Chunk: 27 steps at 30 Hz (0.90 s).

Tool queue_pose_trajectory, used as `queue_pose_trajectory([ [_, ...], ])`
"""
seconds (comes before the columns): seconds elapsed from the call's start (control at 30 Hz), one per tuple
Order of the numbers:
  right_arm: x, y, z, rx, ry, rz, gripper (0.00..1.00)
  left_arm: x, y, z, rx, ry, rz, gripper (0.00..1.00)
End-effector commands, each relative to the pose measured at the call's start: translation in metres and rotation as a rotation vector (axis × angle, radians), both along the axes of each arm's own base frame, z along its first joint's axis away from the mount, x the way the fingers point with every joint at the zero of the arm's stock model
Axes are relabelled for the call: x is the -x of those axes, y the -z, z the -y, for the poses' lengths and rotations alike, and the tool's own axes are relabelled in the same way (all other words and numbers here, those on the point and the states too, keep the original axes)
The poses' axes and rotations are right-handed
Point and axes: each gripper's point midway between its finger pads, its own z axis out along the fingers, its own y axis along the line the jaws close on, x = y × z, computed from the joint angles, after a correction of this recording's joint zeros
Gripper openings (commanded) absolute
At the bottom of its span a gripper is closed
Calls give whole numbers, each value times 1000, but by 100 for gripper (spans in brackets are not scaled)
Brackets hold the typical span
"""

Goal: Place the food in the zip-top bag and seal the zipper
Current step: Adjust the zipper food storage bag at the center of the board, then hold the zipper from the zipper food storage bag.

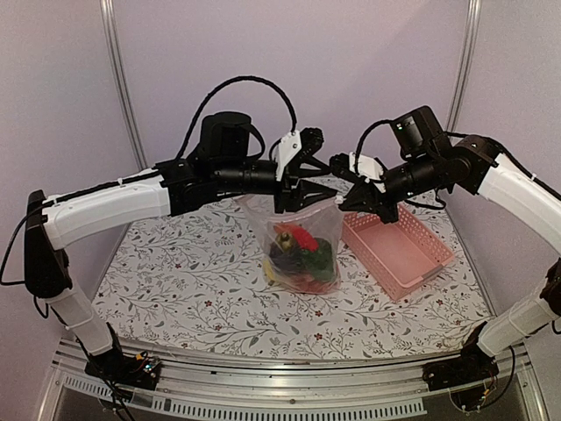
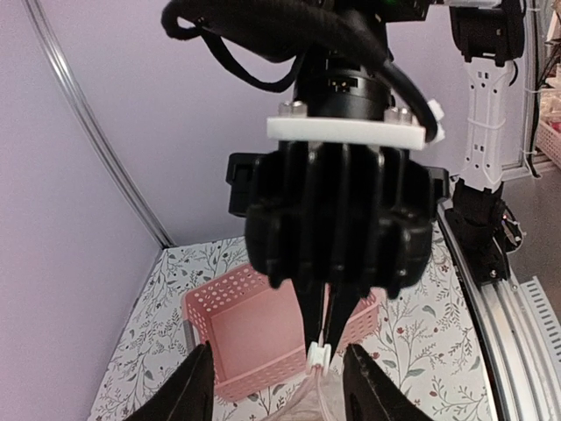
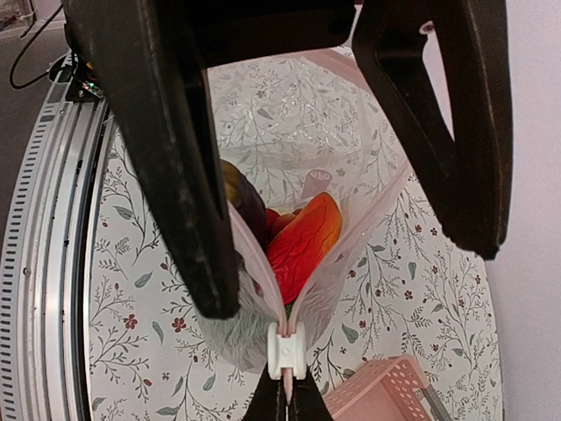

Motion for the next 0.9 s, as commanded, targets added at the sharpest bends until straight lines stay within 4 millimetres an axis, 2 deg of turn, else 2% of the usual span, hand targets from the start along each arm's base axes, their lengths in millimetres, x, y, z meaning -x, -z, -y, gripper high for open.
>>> queue_pose_trajectory([
  [0.0, 5, -14, -5, -51, -24, 23, 2, 15, 6, 14, -18, 66, -55, 46],
  [0.27, 7, -13, -4, -57, -22, 25, 3, 16, 20, 19, -56, 77, -91, 36],
  [0.6, 5, -14, -4, -56, -19, 31, 4, 6, 37, 23, -120, 40, -109, 28],
  [0.87, 6, -13, -2, -52, -18, 36, 4, 3, 43, 25, -165, 35, -96, 19],
])
